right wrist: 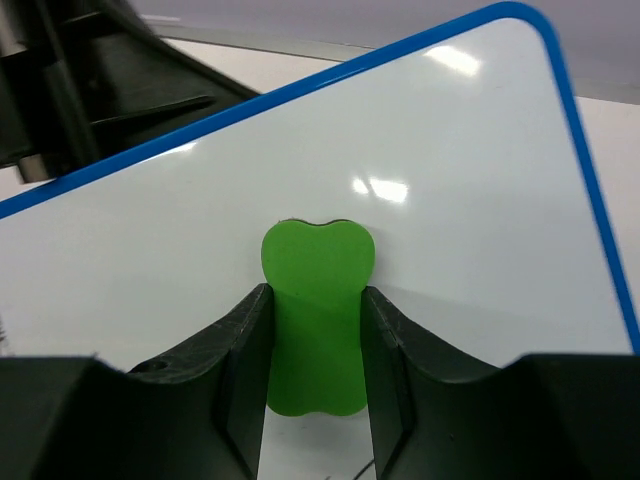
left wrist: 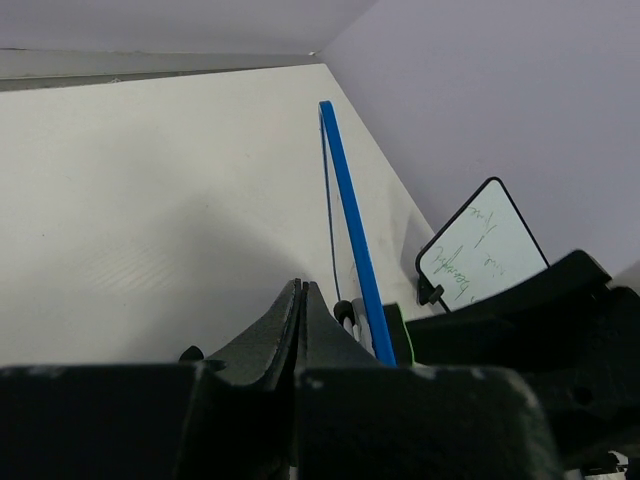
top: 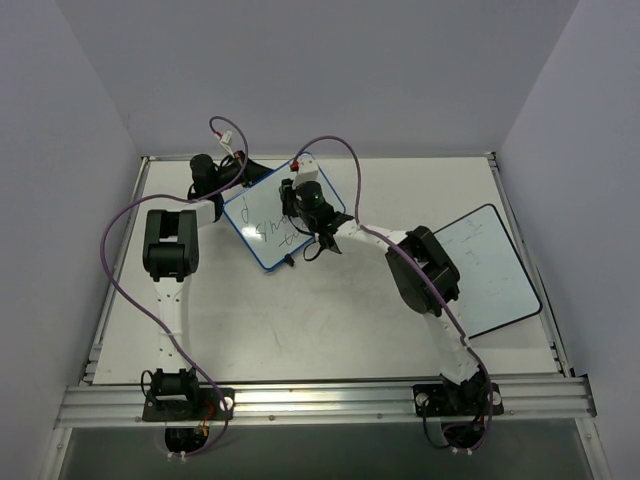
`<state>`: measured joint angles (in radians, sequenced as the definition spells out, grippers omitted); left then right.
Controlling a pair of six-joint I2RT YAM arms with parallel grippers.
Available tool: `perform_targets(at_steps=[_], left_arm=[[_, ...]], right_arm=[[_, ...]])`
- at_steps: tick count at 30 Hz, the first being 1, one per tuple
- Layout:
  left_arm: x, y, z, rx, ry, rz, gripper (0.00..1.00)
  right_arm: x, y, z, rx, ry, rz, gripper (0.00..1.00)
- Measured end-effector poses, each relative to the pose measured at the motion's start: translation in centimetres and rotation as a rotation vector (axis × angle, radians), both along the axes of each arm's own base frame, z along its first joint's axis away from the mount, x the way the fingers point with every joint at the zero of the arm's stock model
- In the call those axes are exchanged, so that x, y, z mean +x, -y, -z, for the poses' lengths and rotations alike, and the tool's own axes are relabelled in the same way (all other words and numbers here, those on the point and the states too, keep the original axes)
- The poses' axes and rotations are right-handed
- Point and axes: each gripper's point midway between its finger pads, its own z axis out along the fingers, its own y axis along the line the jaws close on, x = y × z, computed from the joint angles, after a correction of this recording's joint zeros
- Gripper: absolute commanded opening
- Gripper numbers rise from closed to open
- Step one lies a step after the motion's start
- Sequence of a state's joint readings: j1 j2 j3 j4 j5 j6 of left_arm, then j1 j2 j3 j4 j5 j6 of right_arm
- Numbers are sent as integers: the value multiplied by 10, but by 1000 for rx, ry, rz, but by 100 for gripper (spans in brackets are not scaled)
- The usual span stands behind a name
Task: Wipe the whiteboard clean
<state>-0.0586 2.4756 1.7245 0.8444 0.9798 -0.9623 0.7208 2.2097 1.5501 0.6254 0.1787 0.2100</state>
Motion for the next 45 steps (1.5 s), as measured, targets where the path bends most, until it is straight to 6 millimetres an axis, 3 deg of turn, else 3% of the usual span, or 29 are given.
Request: perform_targets(at_steps=[5,12,21,27,45], left_arm=[[-1,1,-1,1,2,2,2],[-2,3,-2,4,1,7,2],[-2,3,-1,22,0,6,2],[-2,3,0,32,7,6,2],[-2,3,0,55,4,5,2]], right_arm=[[15,24,2,-1,-8,46,4],[10,16,-1,-47,0,47,4],[-29,-64,-18,-84,53,-118,4],[-46,-93,-22,-102,78,-198,5],[-38,-87,-21,-102,57,-148,4]])
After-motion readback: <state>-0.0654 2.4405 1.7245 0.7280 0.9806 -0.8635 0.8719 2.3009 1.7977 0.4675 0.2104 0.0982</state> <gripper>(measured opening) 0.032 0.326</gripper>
